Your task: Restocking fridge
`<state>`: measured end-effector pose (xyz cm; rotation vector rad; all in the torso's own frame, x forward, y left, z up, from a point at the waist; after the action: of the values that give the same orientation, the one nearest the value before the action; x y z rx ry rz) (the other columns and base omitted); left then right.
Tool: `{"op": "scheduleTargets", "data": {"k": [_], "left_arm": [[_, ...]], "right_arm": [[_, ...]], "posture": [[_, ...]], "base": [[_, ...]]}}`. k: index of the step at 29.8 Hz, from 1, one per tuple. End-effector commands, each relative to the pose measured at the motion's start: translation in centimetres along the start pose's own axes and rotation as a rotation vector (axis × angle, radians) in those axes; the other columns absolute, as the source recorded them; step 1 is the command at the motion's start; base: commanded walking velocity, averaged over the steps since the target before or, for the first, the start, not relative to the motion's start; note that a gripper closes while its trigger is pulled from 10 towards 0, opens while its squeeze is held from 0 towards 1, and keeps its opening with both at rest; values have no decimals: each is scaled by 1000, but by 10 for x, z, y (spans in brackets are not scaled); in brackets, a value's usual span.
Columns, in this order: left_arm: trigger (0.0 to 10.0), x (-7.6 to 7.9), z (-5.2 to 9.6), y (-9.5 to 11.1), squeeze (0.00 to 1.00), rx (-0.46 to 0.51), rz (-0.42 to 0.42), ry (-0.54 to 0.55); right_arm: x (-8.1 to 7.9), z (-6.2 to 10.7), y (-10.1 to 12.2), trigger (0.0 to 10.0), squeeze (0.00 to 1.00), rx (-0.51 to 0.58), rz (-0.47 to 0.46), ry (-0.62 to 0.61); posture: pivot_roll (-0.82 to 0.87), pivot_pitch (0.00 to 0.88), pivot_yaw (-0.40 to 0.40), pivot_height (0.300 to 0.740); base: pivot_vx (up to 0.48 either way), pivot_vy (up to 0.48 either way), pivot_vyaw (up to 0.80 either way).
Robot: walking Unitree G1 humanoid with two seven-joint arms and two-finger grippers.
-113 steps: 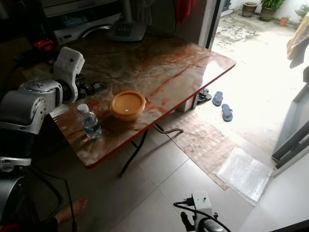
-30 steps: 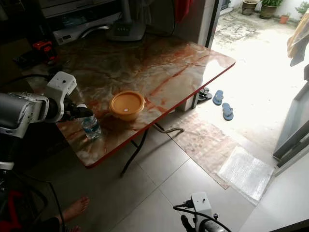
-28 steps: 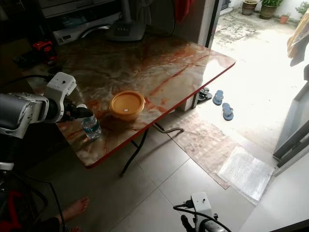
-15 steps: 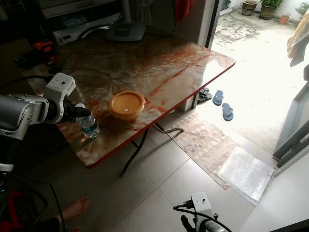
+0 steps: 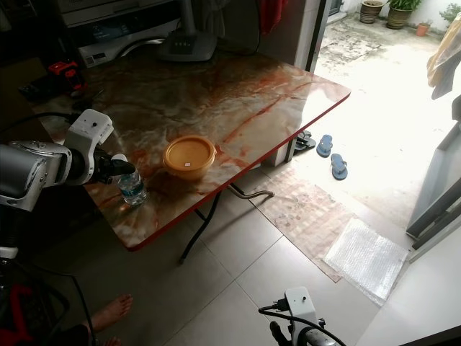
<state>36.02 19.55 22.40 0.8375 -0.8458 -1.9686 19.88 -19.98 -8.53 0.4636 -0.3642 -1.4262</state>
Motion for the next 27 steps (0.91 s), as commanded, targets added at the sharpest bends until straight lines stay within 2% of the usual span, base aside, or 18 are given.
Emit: {"op": "scheduleTargets", "data": {"k": [1, 2, 3, 6, 7, 8, 9, 13, 14, 15, 16, 17, 18, 19, 27], "left_arm": [[10000, -3, 3, 1, 231, 5, -36, 33], [10000, -3, 2, 0, 443, 5, -34, 35], [10000, -3, 2, 1, 957, 6, -27, 38], [10000, -4, 3, 1, 957, 9, -20, 42], [10000, -4, 3, 2, 506, 13, -17, 43], [10000, -4, 3, 2, 506, 13, -17, 43], [10000, -4, 3, 3, 0, 16, -17, 44], [10000, -6, 3, 4, 0, 27, -17, 49], [10000, -6, 3, 4, 180, 29, -16, 52], [10000, -7, 3, 5, 180, 29, -16, 53], [10000, -7, 4, 5, 388, 32, -10, 52], [10000, -7, 4, 6, 286, 38, 0, 50], [10000, -7, 4, 6, 286, 38, 0, 50], [10000, -7, 5, 8, 0, 53, 17, 45], [10000, -8, 5, 11, 0, 68, 33, 43]], "right_arm": [[0, 0, -4, 10000, 0, -18, 10, 2], [0, 0, -4, 10000, 0, -18, 10, 3], [-1, 0, -4, 10000, 0, -18, 10, 3], [0, 0, -4, 10000, 0, -19, 10, 4], [0, 0, -4, 10000, 0, -19, 10, 4], [0, 0, -4, 10000, 0, -19, 10, 4], [0, 0, -4, 10000, 0, -20, 10, 5], [0, 0, -4, 10000, 0, -21, 12, 7], [0, 0, -4, 10000, 0, -21, 12, 8], [0, 0, -4, 10000, 0, -21, 12, 8], [0, 0, -4, 10000, 0, -21, 12, 9], [0, 0, -4, 10000, 0, -22, 12, 9], [0, 0, -4, 10000, 0, -22, 12, 9], [0, 0, -4, 10000, 0, -22, 13, 10], [0, 0, -4, 10000, 0, -22, 13, 10]], "posture": [[15, 31, 19, 740], [15, 31, 19, 740], [15, 31, 19, 740], [14, 31, 18, 740], [15, 31, 17, 740], [15, 31, 17, 740], [15, 32, 18, 740], [14, 33, 17, 740], [14, 33, 17, 740], [14, 33, 17, 740], [14, 33, 17, 740], [14, 33, 17, 740], [14, 33, 17, 740], [14, 33, 17, 740], [15, 34, 15, 740]], "base": [[0, 0, 0], [0, 0, 0], [0, 0, 0], [0, 0, 0], [0, 0, 0], [0, 0, 0], [0, 0, 0], [0, 0, 0], [0, 0, 0], [0, 0, 0], [0, 0, 0], [0, 0, 0], [0, 0, 0], [0, 0, 0], [0, 0, 0]]}}
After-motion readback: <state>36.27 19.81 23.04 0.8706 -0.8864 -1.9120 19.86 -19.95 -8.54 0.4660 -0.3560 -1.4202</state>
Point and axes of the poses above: a point about 5 cm out from each wrist's last joint towards the gripper, its own z axis pointing back from the gripper into the wrist, its own y axis along the axis of the wrist's last joint, x = y × z, the point moved 1 cm from there along -z, pointing out of the wrist towards the gripper, and after that the axes turned 4 degrees about -z, right-handed, at the moved point
